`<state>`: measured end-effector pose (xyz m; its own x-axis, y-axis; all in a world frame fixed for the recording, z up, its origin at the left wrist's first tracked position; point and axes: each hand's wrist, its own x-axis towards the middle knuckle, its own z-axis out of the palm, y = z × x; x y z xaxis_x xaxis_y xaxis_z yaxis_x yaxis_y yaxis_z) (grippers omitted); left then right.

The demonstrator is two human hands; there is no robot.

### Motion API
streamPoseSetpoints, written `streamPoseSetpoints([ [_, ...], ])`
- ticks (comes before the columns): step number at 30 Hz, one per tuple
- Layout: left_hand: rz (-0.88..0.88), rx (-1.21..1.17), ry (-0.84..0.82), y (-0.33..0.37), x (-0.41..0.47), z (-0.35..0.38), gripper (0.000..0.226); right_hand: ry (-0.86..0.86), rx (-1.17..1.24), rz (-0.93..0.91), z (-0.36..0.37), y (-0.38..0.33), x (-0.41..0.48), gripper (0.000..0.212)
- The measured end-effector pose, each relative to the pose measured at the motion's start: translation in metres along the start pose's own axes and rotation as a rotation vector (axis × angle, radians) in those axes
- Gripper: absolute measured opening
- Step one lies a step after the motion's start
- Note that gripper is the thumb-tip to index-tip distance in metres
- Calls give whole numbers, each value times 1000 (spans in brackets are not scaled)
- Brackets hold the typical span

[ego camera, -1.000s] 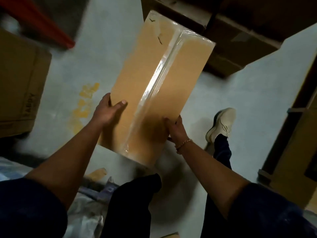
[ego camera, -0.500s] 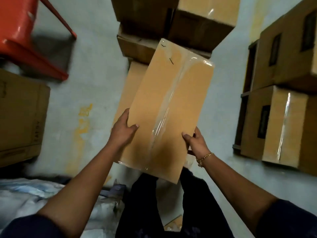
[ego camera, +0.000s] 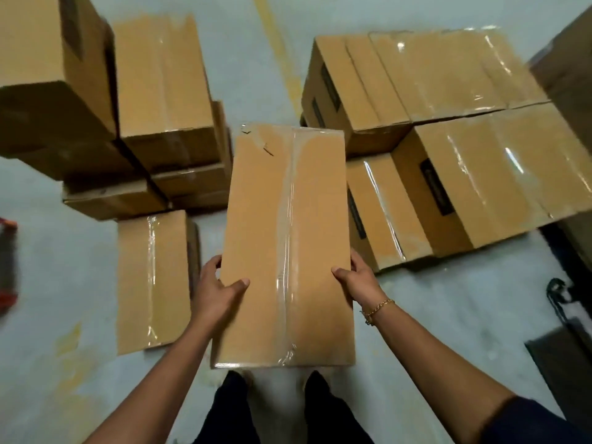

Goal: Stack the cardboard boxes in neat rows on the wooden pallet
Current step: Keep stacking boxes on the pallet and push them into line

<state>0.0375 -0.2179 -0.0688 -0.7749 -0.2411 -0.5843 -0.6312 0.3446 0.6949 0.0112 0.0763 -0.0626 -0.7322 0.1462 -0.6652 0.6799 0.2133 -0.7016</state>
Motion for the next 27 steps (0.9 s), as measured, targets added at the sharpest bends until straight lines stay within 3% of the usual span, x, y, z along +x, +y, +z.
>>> streamPoseSetpoints([
  [3, 6, 49, -85, 37, -13, 66, 87, 25, -15, -35, -80, 7, 3, 55],
  [6, 27, 76, -175, 72, -26, 145, 72, 56, -51, -47, -169, 16, 4, 59],
  [9, 40, 59, -218, 88, -30, 210, 88, 87, -106, -45, -240, 24, 9, 59],
  [12, 37, 57, -250, 108, -36, 261, 84, 90, -129, -8, -294, 35, 24, 58],
  [16, 27, 78, -293, 134, -34, 318, 71, 100, -166, 38, -342, 48, 57, 56],
  [21, 7, 100, -311, 144, -8, 385, 74, 128, -297, 42, -383, 61, 117, 49],
  [27, -66, 80, -276, 145, 33, 473, 71, 170, -604, 26, -428, 87, 223, 54],
])
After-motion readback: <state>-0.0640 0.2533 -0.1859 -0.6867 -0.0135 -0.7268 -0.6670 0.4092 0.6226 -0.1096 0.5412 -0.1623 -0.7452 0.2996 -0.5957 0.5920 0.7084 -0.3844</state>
